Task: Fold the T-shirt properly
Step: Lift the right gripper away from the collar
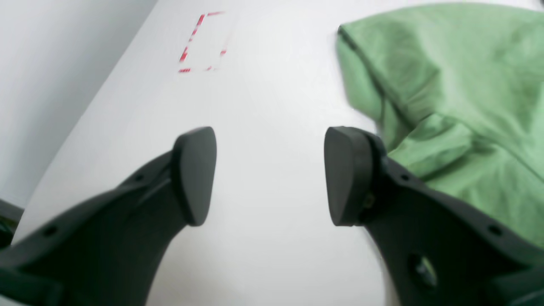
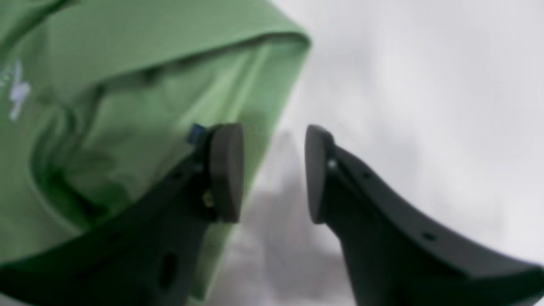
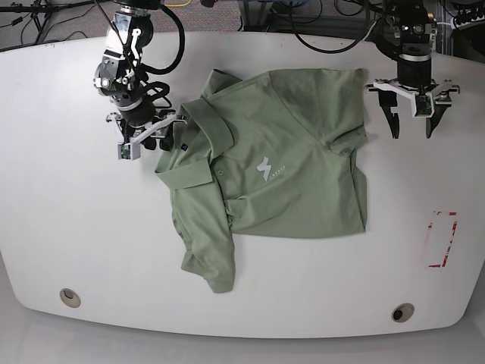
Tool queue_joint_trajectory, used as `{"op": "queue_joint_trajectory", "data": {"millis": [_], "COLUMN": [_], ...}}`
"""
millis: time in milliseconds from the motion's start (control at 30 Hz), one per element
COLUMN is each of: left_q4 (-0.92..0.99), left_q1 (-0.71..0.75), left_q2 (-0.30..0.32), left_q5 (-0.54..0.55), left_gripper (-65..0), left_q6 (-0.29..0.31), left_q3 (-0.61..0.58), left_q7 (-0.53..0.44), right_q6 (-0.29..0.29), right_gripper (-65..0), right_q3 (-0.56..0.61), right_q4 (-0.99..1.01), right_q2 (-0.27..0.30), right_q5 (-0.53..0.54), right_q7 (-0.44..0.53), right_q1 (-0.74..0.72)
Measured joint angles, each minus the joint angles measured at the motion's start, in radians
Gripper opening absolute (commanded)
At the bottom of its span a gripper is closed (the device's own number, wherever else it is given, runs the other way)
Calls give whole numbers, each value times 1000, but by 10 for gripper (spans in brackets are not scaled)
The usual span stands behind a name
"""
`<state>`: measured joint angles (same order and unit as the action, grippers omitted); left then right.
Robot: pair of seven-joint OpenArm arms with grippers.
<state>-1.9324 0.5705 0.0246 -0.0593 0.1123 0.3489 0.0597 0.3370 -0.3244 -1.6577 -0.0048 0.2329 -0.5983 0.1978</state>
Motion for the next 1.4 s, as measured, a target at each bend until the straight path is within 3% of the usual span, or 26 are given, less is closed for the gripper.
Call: {"op": "queue_joint_trajectory", "data": {"millis": [100, 300, 433, 500, 633, 867, 1000, 1100, 1233, 1300, 1400], "left_q4": [0, 0, 0, 0, 0, 0, 0, 1, 1, 1, 2], "left_q1": [-10, -17, -14, -10, 7, 10, 4, 3, 3, 3, 3], "left_q2": [0, -2, -2, -2, -2, -2, -2, -2, -3, -5, -5], "left_q5": [0, 0, 0, 0, 0, 0, 0, 0, 0, 0, 0], "left_gripper": [-282, -282, -282, -279, -279, -277, -278, -278, -277, -277, -277], "left_q6": [0, 0, 0, -1, 0, 0, 0, -1, 0, 0, 0], "left_q3": [1, 3, 2, 2, 2, 2, 2, 2, 2, 2, 2], "left_q7": [1, 3, 2, 3, 4, 3, 0, 0, 0, 0, 0], "right_q6": [-4, -53, -64, -76, -85, -72, -14, -4, -6, -5, 26], "right_gripper": [-495, -453, -399, -335, -312, -348, -360, -345, -282, -182, -145], "right_q3": [1, -15, -15, -15, -5, -20, -43, -72, -108, -114, -142], "right_q4": [4, 19, 19, 19, 16, 16, 1, -6, -6, -6, 0], "right_q2": [-6, -9, -14, -23, -34, -22, 12, 42, 72, 82, 85], "right_q5": [-2, -37, -23, -22, -14, -18, -18, -20, -27, -18, 0], "right_q7": [1, -7, -9, -11, -32, -32, -31, -30, -35, -32, -35], "right_q1": [-13, -42, -50, -53, -59, -60, -32, -16, -11, -14, -24]}}
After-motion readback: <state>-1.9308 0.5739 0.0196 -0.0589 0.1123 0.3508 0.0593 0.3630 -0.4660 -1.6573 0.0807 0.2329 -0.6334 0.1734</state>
